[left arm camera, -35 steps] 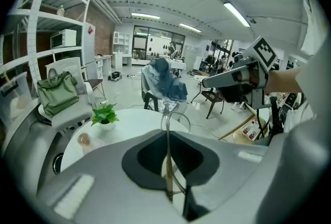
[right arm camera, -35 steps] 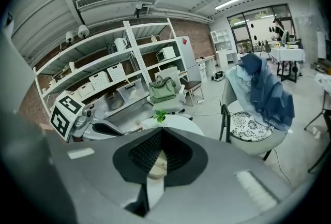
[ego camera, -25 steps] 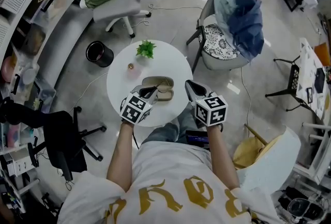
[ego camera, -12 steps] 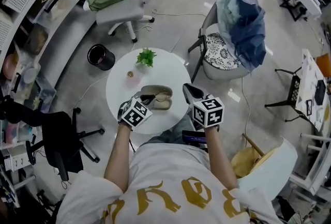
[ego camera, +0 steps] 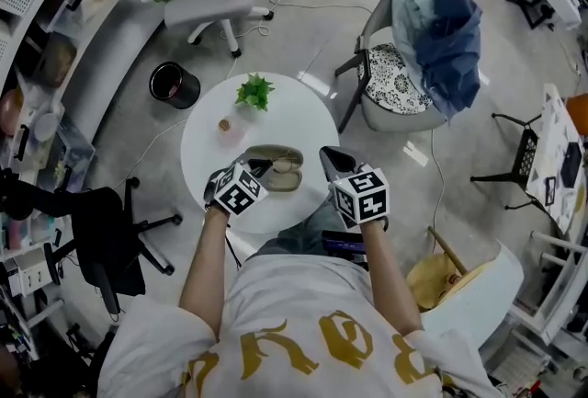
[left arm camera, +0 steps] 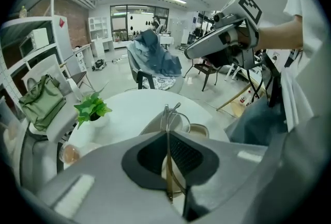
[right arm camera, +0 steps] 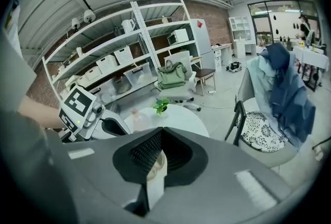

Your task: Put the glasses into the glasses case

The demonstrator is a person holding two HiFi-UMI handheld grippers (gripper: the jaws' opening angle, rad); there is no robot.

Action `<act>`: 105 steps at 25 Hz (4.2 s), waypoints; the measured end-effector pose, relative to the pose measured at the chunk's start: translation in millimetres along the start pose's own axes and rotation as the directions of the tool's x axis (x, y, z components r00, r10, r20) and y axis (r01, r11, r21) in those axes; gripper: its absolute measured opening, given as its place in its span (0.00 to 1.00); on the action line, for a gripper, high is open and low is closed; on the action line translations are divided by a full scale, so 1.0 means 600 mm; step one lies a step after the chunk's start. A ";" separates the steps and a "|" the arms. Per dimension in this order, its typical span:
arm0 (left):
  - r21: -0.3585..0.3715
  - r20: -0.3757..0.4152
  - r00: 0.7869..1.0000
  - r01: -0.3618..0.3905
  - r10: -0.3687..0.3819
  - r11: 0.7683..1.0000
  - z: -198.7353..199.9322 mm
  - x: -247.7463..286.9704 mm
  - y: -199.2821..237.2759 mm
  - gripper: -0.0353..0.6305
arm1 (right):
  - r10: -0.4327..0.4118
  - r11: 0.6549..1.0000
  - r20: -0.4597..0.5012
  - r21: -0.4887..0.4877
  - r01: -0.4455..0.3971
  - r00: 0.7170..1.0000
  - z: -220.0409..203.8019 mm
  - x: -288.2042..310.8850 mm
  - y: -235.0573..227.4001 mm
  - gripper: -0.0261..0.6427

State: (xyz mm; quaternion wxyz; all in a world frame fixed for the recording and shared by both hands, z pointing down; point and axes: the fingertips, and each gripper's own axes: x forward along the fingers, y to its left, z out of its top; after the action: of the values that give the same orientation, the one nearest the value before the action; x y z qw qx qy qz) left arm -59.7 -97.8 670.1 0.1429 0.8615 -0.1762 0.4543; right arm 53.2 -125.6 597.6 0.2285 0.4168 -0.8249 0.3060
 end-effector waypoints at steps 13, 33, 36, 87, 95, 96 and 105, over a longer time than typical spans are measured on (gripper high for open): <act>0.160 -0.150 0.987 0.087 -0.063 0.983 -0.027 0.056 -0.016 0.08 | 0.058 0.998 -0.056 0.009 -0.057 0.997 -0.022 0.031 -0.016 0.08; 0.157 -0.231 0.970 0.108 -0.070 0.982 -0.049 0.085 -0.014 0.11 | 0.073 0.997 -0.061 -0.022 -0.074 0.995 -0.014 0.039 -0.023 0.08; 0.138 -0.225 0.972 0.100 -0.067 0.985 -0.050 0.081 -0.014 0.15 | 0.072 0.997 -0.052 -0.019 -0.073 0.996 -0.012 0.034 -0.018 0.08; -0.408 0.613 0.731 -0.031 0.299 0.912 0.182 -0.258 0.015 0.05 | -0.002 0.990 0.408 0.130 -0.056 0.913 0.150 -0.140 0.077 0.07; -0.427 0.579 0.747 -0.065 0.328 0.902 0.163 -0.253 0.021 0.05 | -0.008 0.991 0.401 0.126 -0.046 0.916 0.141 -0.141 0.079 0.07; -0.428 0.576 0.749 -0.065 0.328 0.901 0.162 -0.252 0.021 0.05 | -0.010 0.991 0.400 0.127 -0.045 0.917 0.140 -0.142 0.079 0.07; -0.436 0.581 0.752 -0.035 0.311 0.899 0.156 -0.248 0.014 0.05 | -0.022 0.991 0.389 0.130 -0.031 0.921 0.131 -0.141 0.077 0.07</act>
State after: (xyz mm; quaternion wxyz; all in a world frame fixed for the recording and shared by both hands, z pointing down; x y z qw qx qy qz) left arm -73.0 -117.6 495.4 0.2029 0.8954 -0.3834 0.1005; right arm 52.0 -112.4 474.1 0.0311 0.4816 -0.8325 0.2721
